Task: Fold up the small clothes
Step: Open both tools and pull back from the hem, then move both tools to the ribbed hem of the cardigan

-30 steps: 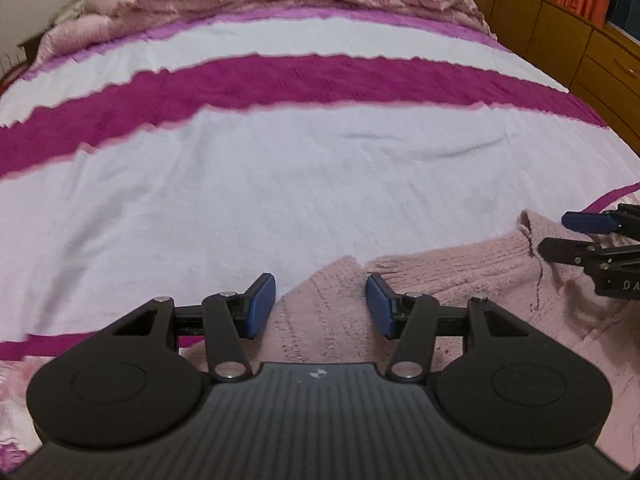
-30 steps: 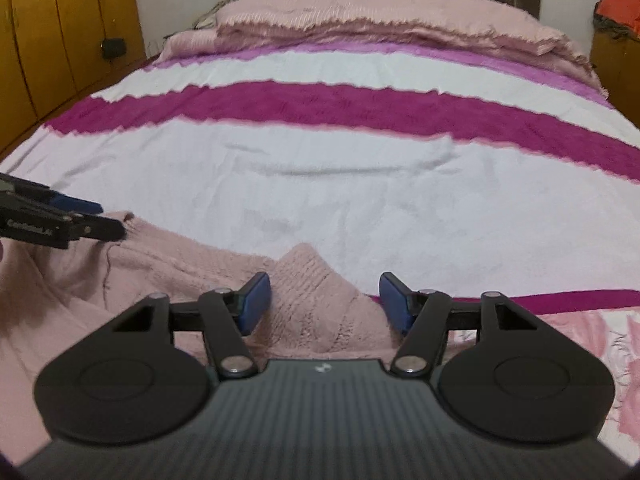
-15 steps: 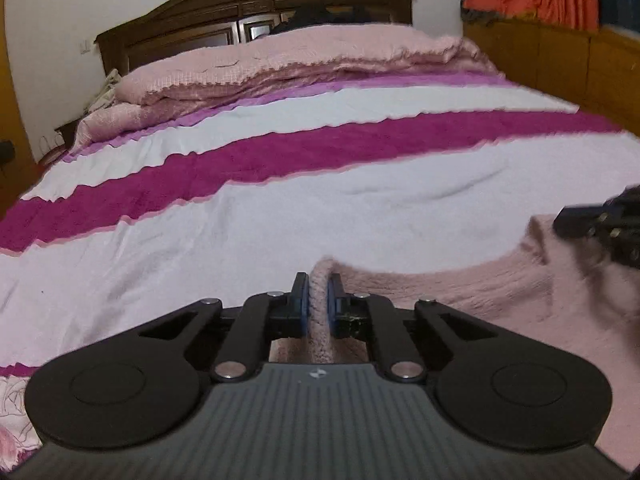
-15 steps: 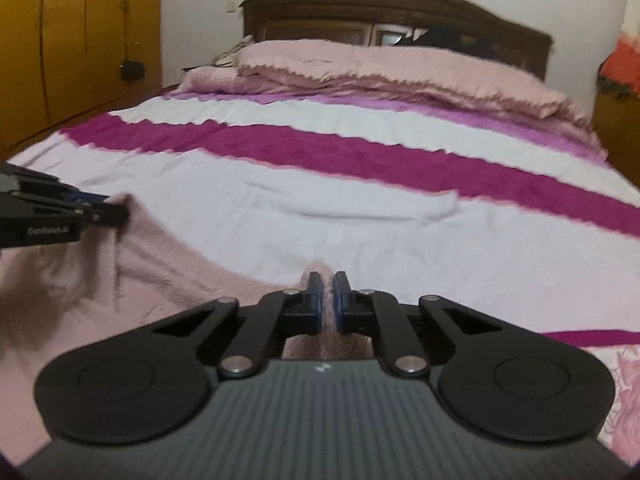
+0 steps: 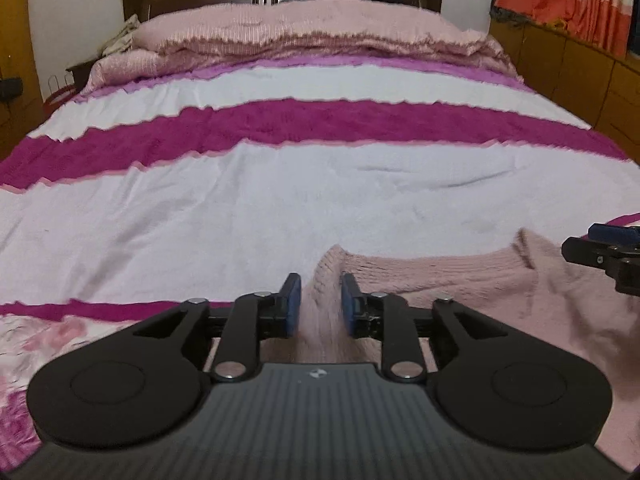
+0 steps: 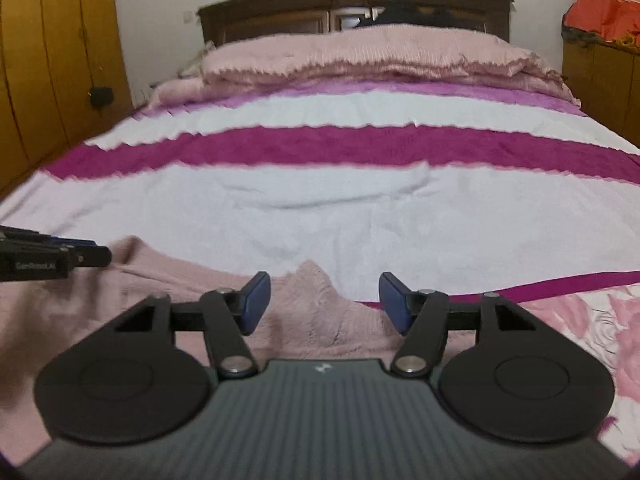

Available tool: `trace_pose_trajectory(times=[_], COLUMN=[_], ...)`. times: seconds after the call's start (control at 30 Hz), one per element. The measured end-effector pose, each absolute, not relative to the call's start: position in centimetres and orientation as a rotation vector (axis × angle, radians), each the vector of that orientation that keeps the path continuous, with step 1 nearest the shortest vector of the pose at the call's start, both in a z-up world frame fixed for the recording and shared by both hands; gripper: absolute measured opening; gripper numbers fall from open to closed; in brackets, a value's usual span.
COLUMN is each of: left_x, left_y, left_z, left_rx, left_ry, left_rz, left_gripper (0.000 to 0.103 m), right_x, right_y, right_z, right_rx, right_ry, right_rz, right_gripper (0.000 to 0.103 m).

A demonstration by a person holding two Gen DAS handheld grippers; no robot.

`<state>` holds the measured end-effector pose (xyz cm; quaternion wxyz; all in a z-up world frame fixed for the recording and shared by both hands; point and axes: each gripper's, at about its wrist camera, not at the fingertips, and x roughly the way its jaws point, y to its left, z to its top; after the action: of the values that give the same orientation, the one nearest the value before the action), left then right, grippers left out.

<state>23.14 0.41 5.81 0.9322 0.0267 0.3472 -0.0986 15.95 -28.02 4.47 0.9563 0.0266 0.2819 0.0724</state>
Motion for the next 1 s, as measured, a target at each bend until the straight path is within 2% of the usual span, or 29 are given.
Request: trace_pose_trajectory(times=[0.3, 0.47, 0.7, 1.0], left_x=[13.8, 8.0, 0.8, -6.2], left_y=[2.0, 2.8, 3.6, 4.3], left_z=[10.8, 12.5, 13.0, 11.5], left_rx=[0.123, 0.144, 0.133, 0.162], left_ry=[0.673, 0.688, 0.741, 0.803], left_rz=[-0.162, -0.154, -0.158, -0.171], left_gripper=[0.045, 0.049, 0.056, 0.059], right_x=[9.2, 5.5, -0.2, -6.9], right_y=[-28.9, -28.5, -27.3, -25.7], right_z=[9.5, 10.9, 10.9, 8.7], right_rx=[0.078, 0.079, 0.041, -0.082], right_ry=[0.579, 0.601, 0.649, 0.704], right_rz=[0.213, 0.263, 0.343, 0.408], right_gripper=[0.062, 0.062, 0.062, 0.062])
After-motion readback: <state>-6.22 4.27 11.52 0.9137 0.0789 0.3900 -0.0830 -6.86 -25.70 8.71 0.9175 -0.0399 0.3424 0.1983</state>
